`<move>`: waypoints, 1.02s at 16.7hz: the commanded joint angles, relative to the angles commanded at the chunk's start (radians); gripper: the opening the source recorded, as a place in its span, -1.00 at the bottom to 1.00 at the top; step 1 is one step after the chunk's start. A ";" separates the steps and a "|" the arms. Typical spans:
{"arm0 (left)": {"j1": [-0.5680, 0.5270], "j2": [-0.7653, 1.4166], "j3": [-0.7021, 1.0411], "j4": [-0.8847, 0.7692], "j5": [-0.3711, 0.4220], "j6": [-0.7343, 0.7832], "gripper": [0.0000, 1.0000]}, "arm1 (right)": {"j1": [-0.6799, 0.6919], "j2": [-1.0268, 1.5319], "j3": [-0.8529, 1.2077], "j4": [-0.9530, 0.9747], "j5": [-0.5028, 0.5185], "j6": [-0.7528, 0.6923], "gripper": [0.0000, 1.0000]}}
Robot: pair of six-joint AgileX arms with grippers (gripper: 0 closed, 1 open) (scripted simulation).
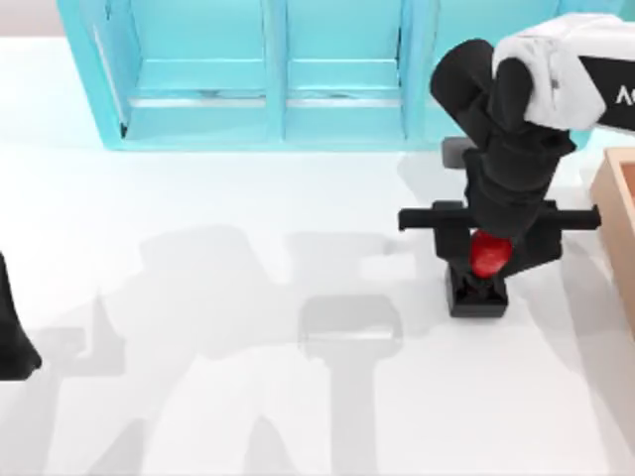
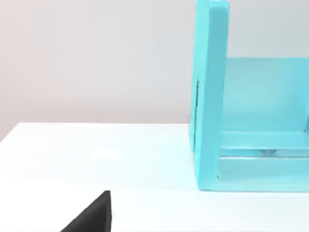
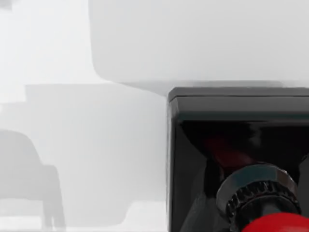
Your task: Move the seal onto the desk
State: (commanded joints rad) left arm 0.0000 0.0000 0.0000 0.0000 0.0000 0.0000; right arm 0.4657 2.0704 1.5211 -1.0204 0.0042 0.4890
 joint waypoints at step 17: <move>0.000 0.000 0.000 0.000 0.000 0.000 1.00 | -0.002 -0.001 0.003 -0.003 0.000 0.000 1.00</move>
State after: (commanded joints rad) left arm 0.0000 0.0000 0.0000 0.0000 0.0000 0.0000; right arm 0.4638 2.0698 1.5238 -1.0230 0.0043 0.4890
